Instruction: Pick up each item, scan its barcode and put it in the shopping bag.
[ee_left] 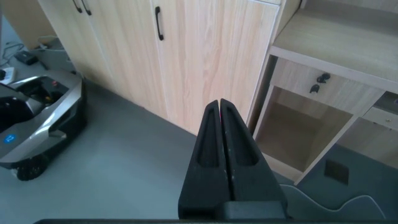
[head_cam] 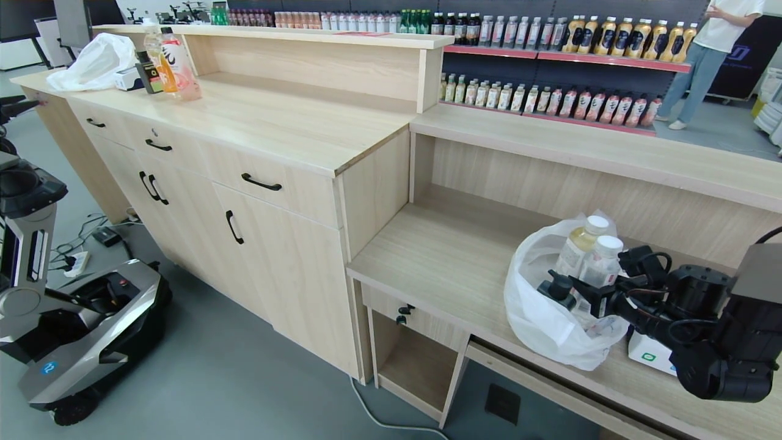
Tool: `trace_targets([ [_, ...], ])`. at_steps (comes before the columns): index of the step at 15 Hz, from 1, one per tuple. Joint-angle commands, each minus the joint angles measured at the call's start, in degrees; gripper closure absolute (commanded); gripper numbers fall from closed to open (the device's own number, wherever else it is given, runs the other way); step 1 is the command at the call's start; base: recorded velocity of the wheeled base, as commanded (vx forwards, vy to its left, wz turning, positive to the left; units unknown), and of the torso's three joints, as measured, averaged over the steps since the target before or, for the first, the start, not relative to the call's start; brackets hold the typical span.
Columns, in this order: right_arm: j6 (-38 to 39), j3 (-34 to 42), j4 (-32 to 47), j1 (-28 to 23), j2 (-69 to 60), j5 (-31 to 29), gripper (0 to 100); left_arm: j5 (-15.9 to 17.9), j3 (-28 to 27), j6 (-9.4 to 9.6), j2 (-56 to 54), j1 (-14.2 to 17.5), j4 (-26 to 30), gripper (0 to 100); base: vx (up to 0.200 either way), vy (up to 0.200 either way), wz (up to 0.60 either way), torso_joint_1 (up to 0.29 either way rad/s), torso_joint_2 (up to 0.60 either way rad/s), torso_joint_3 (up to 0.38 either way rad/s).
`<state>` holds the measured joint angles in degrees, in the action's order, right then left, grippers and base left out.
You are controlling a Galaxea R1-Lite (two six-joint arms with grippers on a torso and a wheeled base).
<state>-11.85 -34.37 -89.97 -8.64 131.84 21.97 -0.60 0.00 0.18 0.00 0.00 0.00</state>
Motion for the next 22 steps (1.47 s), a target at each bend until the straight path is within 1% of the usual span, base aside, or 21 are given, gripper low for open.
trace_targets([
  [1, -0.2, -0.1, 0.0, -0.3, 0.6, 0.1, 100, 0.0, 0.0, -0.01, 0.0, 0.0, 0.0, 100, 0.0, 0.0, 0.0, 0.0, 0.0, 0.0],
  [3, -0.9, -0.1, 0.0, -1.1, 0.8, 0.1, 100, 0.0, 0.0, -0.01, 0.0, 0.0, 0.0, 100, 0.0, 0.0, 0.0, 0.0, 0.0, 0.0],
  [4, -0.9, -0.1, 0.0, -1.5, 0.9, 0.3, 0, 0.0, 0.0, -0.01, 0.0, 0.0, 0.0, 100, 0.0, 0.0, 0.0, 0.0, 0.0, 0.0],
  [10, -0.5, 0.8, 0.2, -1.6, -2.2, 1.7, 0, 0.0, 0.0, -0.01, 0.0, 0.0, 0.0, 100, 0.0, 0.0, 0.0, 0.0, 0.0, 0.0],
  [13, -0.5, 1.9, 2.5, -1.6, -7.1, 1.6, 0, 0.0, 0.0, -0.01, 0.0, 0.0, 0.0, 100, 0.0, 0.0, 0.0, 0.0, 0.0, 0.0],
  [15, -0.5, 2.1, 2.6, -1.6, -10.2, 1.6, 0, 0.0, 0.0, -0.01, 0.0, 0.0, 0.0, 100, 0.0, 0.0, 0.0, 0.0, 0.0, 0.0],
  [17, -0.9, 3.8, 2.9, -1.9, -16.4, 1.4, 0, 0.0, 0.0, -0.01, 0.0, 0.0, 0.0, 100, 0.0, 0.0, 0.0, 0.0, 0.0, 0.0],
  [19, -1.9, 5.6, 5.8, -2.9, -25.2, 1.1, 0, 0.0, 0.0, -0.01, 0.0, 0.0, 0.0, 100, 0.0, 0.0, 0.0, 0.0, 0.0, 0.0],
  [21, -3.6, 9.3, 11.7, -3.7, -34.0, 1.0, 0, 0.0, 0.0, -0.01, 0.0, 0.0, 0.0, 100, 0.0, 0.0, 0.0, 0.0, 0.0, 0.0],
  [22, -4.5, 10.3, 17.7, -5.2, -41.3, 1.0, 0, 0.0, 0.0, -0.01, 0.0, 0.0, 0.0, 100, 0.0, 0.0, 0.0, 0.0, 0.0, 0.0],
])
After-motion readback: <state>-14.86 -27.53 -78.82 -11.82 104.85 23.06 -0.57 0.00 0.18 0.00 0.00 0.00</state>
